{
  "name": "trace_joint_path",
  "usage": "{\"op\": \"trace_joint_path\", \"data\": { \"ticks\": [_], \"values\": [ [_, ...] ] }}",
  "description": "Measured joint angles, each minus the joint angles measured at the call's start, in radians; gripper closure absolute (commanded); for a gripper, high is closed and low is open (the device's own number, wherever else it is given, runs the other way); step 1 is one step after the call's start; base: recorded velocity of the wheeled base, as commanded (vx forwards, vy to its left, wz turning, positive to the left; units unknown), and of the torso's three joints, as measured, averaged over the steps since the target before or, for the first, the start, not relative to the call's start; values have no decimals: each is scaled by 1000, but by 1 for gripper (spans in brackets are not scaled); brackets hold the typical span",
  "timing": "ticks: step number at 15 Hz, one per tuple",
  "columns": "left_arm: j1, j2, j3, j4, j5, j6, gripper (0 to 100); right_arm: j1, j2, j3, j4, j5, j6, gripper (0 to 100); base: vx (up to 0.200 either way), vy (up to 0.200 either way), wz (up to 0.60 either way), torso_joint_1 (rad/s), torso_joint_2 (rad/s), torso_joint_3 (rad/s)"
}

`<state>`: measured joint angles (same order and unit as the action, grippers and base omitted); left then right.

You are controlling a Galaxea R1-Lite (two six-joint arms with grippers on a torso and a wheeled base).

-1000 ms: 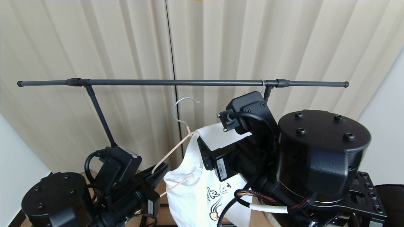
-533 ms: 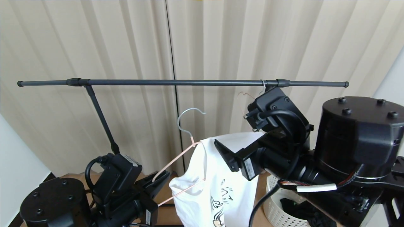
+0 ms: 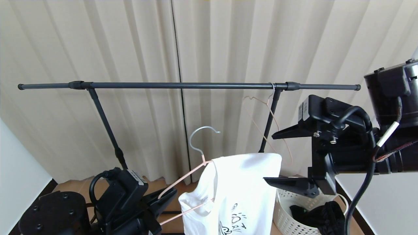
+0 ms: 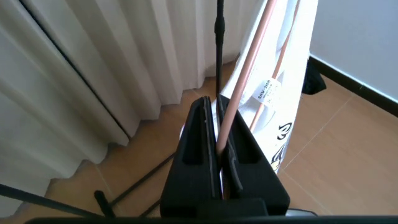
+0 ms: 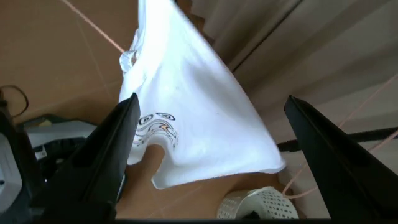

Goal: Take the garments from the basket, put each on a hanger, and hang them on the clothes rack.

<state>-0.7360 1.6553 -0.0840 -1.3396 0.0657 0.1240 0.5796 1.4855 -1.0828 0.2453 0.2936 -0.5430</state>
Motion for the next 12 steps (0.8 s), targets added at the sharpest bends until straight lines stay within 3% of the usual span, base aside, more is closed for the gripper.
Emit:
{"op": "trace_joint_path", "data": {
  "ticks": [4,6,12],
  "values": [
    [-7,-1,42,-67,-52,36,100,-125,137,-217,297,201,-307,0,0,0,0,0,0,0],
    [-17,-1,53,-72,-54,39,100,-141,214,-287,370,277,-404,0,0,0,0,0,0,0],
    [-34,-1,57,-72,-53,39,100,-102,317,-314,374,310,-407,0,0,0,0,0,0,0]
  ]
}}
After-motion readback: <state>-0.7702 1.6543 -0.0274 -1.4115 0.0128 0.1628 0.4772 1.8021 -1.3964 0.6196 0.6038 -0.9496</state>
